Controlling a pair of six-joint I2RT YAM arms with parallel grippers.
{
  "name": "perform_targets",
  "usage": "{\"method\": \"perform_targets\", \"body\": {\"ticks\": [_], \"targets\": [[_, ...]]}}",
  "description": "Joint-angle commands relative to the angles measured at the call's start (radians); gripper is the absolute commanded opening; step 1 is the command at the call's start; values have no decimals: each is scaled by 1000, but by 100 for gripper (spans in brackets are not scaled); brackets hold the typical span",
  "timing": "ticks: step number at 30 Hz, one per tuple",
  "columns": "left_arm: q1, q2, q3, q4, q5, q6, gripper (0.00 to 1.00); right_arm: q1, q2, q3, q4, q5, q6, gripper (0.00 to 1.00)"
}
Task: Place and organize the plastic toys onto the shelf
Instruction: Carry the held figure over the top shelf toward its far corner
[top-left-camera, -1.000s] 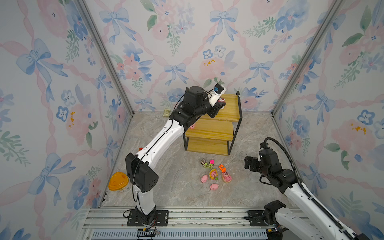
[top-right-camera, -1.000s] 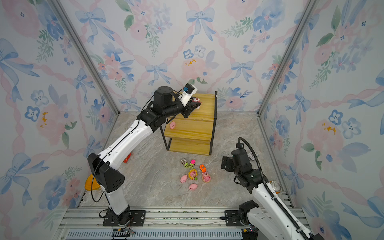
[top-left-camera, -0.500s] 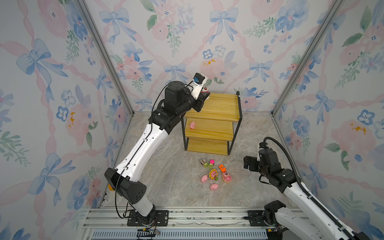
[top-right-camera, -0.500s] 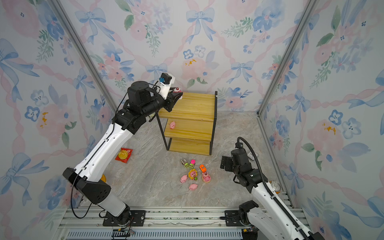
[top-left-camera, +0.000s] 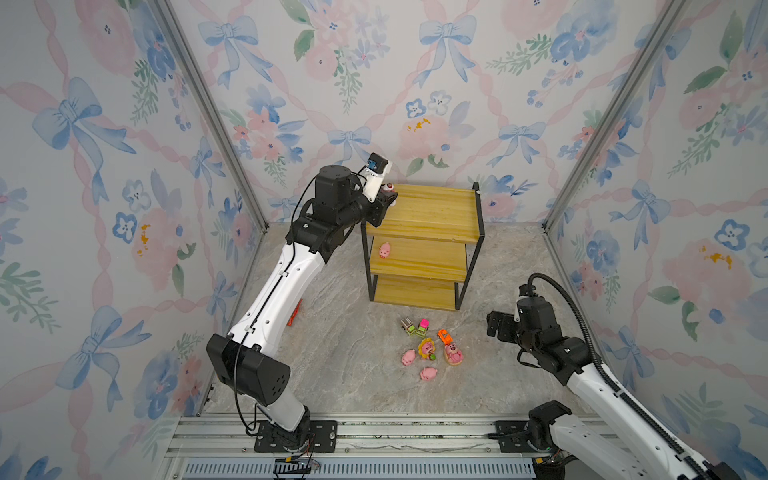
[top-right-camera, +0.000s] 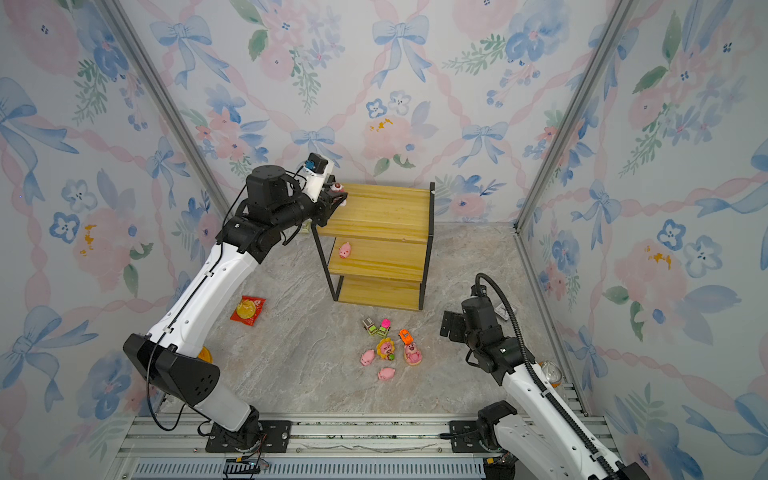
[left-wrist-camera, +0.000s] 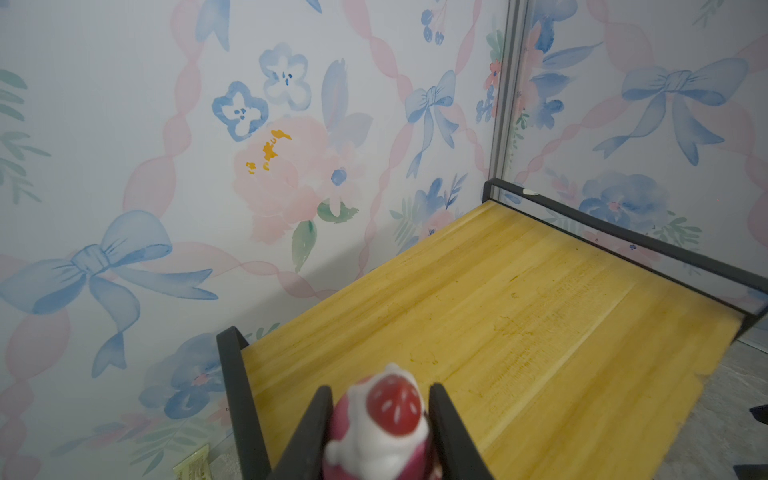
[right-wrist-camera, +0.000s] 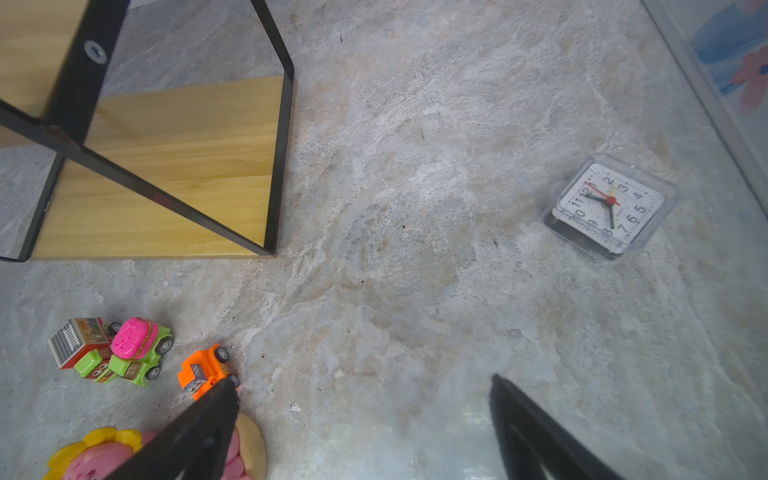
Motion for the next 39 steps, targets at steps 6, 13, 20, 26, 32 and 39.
{"method": "perform_targets", "body": {"ticks": [6, 13, 20, 26, 32, 39], "targets": [[21, -20, -20, 11, 110, 2, 13, 10, 30, 5, 15, 2, 16, 97], [31, -8, -20, -4, 132, 15, 14, 16, 24, 5, 13, 10, 21, 97], [44, -3, -35, -12, 160, 33, 15, 17, 25, 2, 12, 15, 21, 97], [61, 7, -42, -12, 168, 40, 14, 20, 36, 3, 18, 13, 23, 97], [68, 17, -41, -12, 185, 44, 16, 22, 42, 4, 23, 15, 22, 97], [70, 25, -45, -12, 224, 46, 19, 22, 45, 4, 23, 18, 21, 97]]}}
